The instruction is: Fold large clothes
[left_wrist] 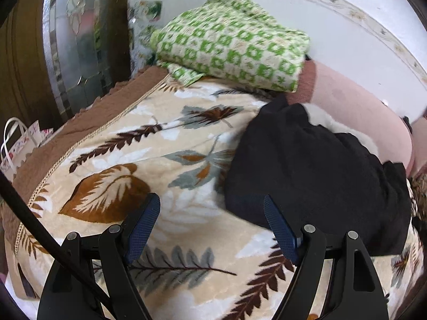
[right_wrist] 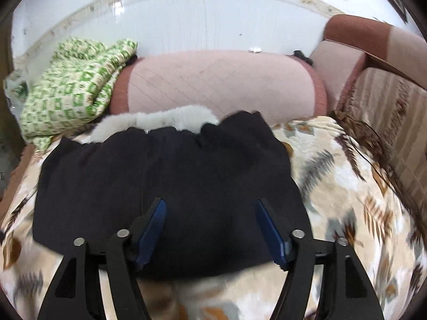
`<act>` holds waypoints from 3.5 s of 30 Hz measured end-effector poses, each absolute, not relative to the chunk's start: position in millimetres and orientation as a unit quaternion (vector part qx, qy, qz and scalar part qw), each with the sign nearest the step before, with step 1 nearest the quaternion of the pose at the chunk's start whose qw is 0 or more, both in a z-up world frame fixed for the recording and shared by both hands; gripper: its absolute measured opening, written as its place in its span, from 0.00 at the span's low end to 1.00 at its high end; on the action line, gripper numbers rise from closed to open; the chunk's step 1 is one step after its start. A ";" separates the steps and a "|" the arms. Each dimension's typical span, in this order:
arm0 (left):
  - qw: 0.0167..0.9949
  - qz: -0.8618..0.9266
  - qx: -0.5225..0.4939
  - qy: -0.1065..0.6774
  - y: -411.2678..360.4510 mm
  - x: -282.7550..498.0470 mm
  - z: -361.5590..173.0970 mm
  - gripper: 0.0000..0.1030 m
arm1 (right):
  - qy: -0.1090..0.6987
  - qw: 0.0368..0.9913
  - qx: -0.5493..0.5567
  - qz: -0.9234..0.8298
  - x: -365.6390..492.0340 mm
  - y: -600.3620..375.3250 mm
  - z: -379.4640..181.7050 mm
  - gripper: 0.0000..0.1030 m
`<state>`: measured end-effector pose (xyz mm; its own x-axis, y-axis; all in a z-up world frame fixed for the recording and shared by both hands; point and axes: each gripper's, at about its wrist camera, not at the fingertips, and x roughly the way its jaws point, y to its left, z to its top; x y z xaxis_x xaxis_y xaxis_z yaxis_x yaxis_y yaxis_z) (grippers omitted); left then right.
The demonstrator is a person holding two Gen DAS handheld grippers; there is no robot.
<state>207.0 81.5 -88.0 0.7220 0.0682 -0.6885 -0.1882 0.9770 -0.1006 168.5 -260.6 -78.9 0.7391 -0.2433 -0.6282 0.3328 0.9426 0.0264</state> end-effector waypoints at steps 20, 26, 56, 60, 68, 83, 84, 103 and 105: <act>0.869 -0.007 -0.212 0.447 90.2 286.2 -154.8 0.82 | 0.394 0.865 0.312 -0.012 169.3 -304.2 -178.8 0.87; 0.881 0.035 -0.165 0.442 77.7 286.0 -156.9 0.82 | 0.389 0.863 0.318 -0.041 172.0 -320.2 -185.6 0.88; 0.895 0.081 -0.099 0.427 63.3 279.5 -151.7 0.82 | 0.350 0.843 0.409 -0.021 204.6 -372.4 -207.6 1.00; 0.895 0.081 -0.098 0.427 63.2 279.4 -151.3 0.82 | 0.349 0.844 0.408 -0.022 206.2 -371.8 -207.1 1.00; 0.895 0.081 -0.096 0.429 65.4 278.1 -151.2 0.82 | 0.348 0.845 0.405 -0.022 205.6 -372.1 -207.3 1.00; 0.807 -0.088 -0.342 0.473 130.2 307.9 -196.5 0.82 | 0.346 0.848 0.401 -0.021 206.6 -372.6 -208.4 1.00; 0.800 -0.105 -0.354 0.472 129.9 310.5 -198.8 0.82 | 0.345 0.849 0.400 -0.021 206.7 -372.7 -208.5 1.00; 0.811 -0.113 -0.342 0.461 91.1 319.2 -176.5 0.60 | 0.344 0.843 0.412 -0.020 208.4 -371.1 -197.5 0.79; 0.820 -0.102 -0.329 0.458 89.3 313.6 -161.8 0.44 | 0.343 0.847 0.406 -0.017 207.1 -368.6 -189.1 0.63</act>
<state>313.6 89.3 -161.8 0.5603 -0.4694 -0.6824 -0.1335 0.7619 -0.6337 207.1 -368.6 -189.1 0.7640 0.2487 -0.5954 0.3080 0.6703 0.6752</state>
